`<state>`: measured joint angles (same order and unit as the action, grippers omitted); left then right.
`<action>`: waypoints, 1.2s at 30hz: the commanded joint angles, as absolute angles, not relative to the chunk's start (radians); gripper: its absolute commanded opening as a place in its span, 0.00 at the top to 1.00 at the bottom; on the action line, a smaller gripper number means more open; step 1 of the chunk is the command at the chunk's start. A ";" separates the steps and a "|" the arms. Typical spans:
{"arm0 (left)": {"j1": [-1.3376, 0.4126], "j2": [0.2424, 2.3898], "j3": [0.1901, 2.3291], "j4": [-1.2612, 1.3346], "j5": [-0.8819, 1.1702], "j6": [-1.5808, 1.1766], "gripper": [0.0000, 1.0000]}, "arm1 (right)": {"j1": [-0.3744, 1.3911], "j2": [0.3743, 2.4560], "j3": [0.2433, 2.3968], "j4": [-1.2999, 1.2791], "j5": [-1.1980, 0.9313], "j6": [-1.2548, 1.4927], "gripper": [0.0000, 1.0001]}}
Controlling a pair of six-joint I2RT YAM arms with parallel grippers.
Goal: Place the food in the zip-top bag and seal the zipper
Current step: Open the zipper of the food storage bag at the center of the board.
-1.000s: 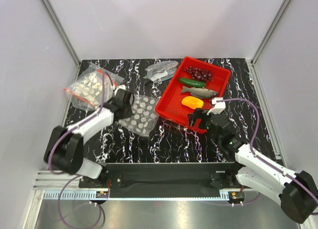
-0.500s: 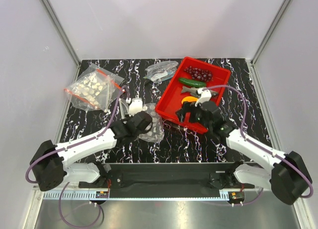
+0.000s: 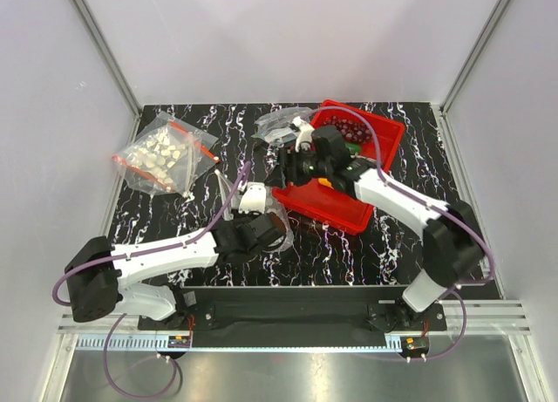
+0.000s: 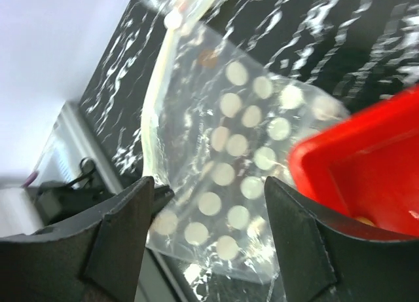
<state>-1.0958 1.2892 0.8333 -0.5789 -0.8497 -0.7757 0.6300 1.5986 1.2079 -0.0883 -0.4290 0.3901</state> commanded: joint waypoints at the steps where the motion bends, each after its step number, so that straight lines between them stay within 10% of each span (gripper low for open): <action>1: -1.117 1.292 0.884 -0.581 -0.962 -0.816 1.00 | 0.627 1.704 1.316 -0.167 -0.623 0.382 0.27; 25: -1.140 1.270 0.853 -0.448 -0.939 -0.706 1.00 | 0.695 1.986 1.569 -0.141 -0.901 0.445 0.21; 36: -1.152 1.276 0.851 -0.419 -0.920 -0.687 1.00 | 0.709 2.043 1.614 -0.195 -0.851 0.420 0.48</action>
